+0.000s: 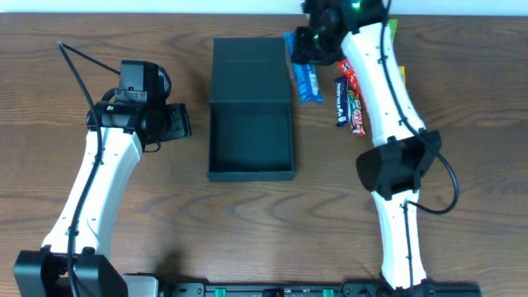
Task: Pack container
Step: 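Carry the blue bar with the right gripper and lower it into the box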
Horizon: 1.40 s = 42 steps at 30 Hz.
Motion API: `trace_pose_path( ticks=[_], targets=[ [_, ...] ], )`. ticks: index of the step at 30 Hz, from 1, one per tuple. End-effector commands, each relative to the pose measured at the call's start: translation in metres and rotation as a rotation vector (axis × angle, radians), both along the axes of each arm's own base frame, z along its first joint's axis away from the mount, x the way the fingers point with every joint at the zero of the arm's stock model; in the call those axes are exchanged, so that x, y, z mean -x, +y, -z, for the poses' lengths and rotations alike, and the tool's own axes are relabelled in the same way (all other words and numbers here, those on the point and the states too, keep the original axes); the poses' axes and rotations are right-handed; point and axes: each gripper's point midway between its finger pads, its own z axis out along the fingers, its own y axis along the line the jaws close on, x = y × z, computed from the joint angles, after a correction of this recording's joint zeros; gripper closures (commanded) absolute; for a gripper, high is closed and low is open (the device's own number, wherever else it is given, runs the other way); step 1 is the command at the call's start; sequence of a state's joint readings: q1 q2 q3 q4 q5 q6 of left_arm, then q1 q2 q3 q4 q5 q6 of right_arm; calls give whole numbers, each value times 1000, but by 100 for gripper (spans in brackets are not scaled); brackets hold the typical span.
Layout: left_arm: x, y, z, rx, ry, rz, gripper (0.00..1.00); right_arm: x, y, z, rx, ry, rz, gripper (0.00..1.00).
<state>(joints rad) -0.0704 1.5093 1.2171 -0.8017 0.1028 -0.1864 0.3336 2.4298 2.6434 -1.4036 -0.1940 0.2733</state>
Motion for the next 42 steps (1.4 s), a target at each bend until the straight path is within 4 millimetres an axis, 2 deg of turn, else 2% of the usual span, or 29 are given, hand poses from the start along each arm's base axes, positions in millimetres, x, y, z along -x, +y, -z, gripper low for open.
trace_pose_path(
  ticks=[1, 3, 4, 7, 10, 14, 16, 19, 25, 34, 36, 39, 42],
  targets=[
    [2, 11, 0, -70, 12, 5, 21, 25, 38, -32, -47, -27, -40, 78],
    [7, 11, 2, -71, 33, 5, 7, 40, 61, -26, -51, 7, -48, 78],
    [10, 11, 3, -72, 47, 6, 5, 47, 73, -21, -53, 29, -42, 78],
    [20, 12, 6, -75, 91, 7, 5, 71, 103, -9, -51, 79, -58, 78],
    [24, 14, 5, -73, 101, 3, 5, 98, 125, 15, 7, 137, -28, 79],
    [23, 26, -18, -48, 26, -39, 5, 117, 147, 38, 37, 162, -36, 80],
    [23, 35, -43, -6, -55, -71, 5, 119, 152, 47, 54, 156, -5, 80],
    [27, 43, -70, 44, -148, -101, 5, 121, 152, 56, 71, 165, 51, 82],
    [39, 56, -106, 40, -275, -143, 5, 119, 147, 69, 95, 167, 166, 85],
    [40, 46, -117, 44, -324, -42, 5, 112, 160, 70, 41, 141, 207, 87],
    [40, 46, -118, 42, -326, -43, 5, 116, 164, 70, 37, 148, 208, 83],
    [40, 46, -118, 41, -326, -39, 5, 122, 171, 70, 28, 155, 224, 69],
    [40, 46, -117, 40, -326, -40, 5, 122, 175, 69, 11, 153, 245, 66]
  ],
)
